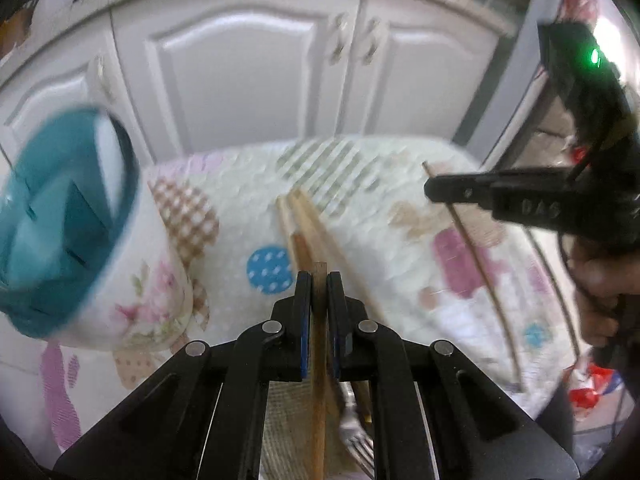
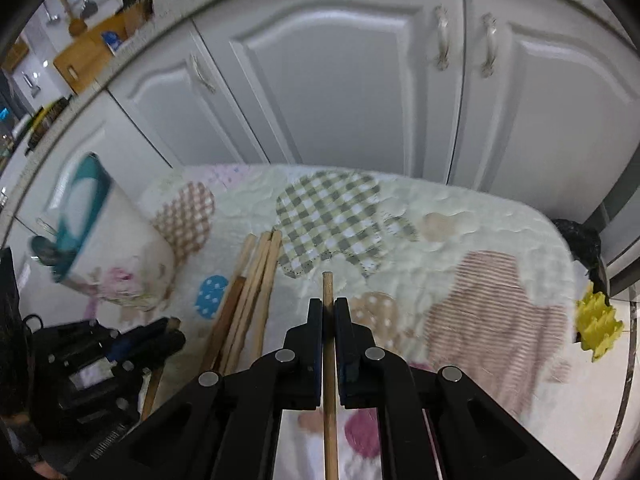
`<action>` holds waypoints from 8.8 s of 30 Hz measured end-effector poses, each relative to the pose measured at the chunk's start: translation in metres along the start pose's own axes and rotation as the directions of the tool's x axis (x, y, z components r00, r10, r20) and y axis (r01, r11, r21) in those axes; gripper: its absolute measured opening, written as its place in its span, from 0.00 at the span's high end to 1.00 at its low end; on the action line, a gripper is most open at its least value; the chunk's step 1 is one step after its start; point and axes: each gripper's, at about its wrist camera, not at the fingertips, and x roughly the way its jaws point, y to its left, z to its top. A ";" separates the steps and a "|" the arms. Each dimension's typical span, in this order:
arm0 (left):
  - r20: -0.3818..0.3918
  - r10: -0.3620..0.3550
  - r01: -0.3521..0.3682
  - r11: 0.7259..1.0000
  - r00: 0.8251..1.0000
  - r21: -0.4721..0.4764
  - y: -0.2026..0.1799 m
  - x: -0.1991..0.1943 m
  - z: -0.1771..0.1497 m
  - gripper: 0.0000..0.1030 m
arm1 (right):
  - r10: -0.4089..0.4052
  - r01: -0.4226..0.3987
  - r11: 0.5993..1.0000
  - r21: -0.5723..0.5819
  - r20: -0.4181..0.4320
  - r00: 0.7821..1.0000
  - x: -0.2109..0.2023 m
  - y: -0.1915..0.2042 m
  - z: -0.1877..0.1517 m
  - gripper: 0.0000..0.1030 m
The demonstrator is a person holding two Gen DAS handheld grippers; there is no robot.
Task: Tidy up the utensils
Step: 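Close the right tool on a chopstick while the left tool lifts its chopstick, then carry both held chopsticks up over the floral holder with both tools, then open both tools to drop the chopsticks into the holder, then return both tools to the chopstick pile and close each on a chopstick, then lift the chopsticks and carry them toward the holder with both tools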
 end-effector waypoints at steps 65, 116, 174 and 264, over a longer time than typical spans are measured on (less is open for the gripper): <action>0.102 -0.066 0.068 0.998 0.993 -0.015 0.050 -0.164 0.033 0.94 | -0.147 0.175 0.963 -0.204 0.146 0.978 -0.178 0.099 -0.001 0.95; 0.085 0.039 -0.024 0.986 0.996 -0.162 0.191 -0.126 0.089 0.94 | 0.077 -0.033 0.977 -0.211 0.205 0.976 -0.045 0.224 0.147 0.95; -0.093 -0.049 0.029 0.979 0.994 -0.203 0.049 -0.006 -0.094 0.50 | -0.213 0.184 0.963 -0.198 -0.133 0.968 0.099 0.072 0.026 0.73; 0.089 -0.130 0.126 0.991 0.987 0.052 0.015 -0.126 0.047 0.96 | -0.039 0.047 0.998 -0.044 0.174 0.984 -0.148 0.077 -0.017 0.96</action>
